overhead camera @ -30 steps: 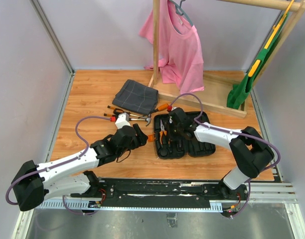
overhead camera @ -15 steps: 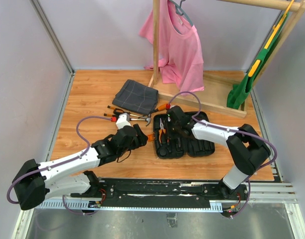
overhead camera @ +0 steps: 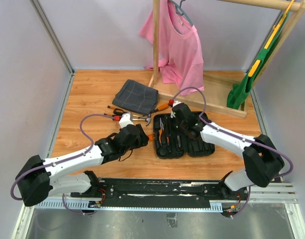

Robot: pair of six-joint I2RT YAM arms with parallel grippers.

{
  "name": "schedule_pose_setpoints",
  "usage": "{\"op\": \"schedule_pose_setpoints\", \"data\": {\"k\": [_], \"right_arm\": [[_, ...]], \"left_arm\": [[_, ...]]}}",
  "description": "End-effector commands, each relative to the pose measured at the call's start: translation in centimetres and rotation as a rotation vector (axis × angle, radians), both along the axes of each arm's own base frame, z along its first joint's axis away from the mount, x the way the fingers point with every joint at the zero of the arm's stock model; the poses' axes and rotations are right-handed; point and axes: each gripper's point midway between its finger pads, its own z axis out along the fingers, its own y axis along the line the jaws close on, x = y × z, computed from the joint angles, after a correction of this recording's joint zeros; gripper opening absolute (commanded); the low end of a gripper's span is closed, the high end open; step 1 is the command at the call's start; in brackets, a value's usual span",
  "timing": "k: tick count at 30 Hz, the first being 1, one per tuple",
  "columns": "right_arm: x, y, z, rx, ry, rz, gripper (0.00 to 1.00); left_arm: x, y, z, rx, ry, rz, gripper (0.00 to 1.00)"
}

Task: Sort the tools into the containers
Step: Place the pliers in the storage box.

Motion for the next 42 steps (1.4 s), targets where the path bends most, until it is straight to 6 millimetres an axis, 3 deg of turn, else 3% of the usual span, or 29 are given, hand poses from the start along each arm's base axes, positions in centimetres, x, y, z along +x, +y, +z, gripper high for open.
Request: {"op": "schedule_pose_setpoints", "data": {"k": [1,8,22,30,42], "right_arm": [[-0.7,-1.3,0.7,-0.006,-0.025,-0.002,0.41],[-1.1,-2.9,-0.5,0.057,0.014,-0.055,0.38],[-1.2,-3.8,-1.1,0.157,0.055,-0.091,0.35],[-1.2,-3.8,-1.3,0.168,0.065,-0.09,0.34],[-1.2,-3.4,-1.4,0.181,0.077,-0.082,0.34]], "left_arm": [[0.9,-1.5,2.1,0.008,-0.051,-0.05,0.57],[2.0,-4.4,1.8,0.067,-0.015,-0.131,0.45],[3.7,-8.7,-2.8,0.272,0.089,-0.221,0.27],[4.1,-8.5,-4.1,0.38,0.101,-0.205,0.23],[4.5,-8.1,-4.5,0.429,0.095,-0.191,0.22]]}}
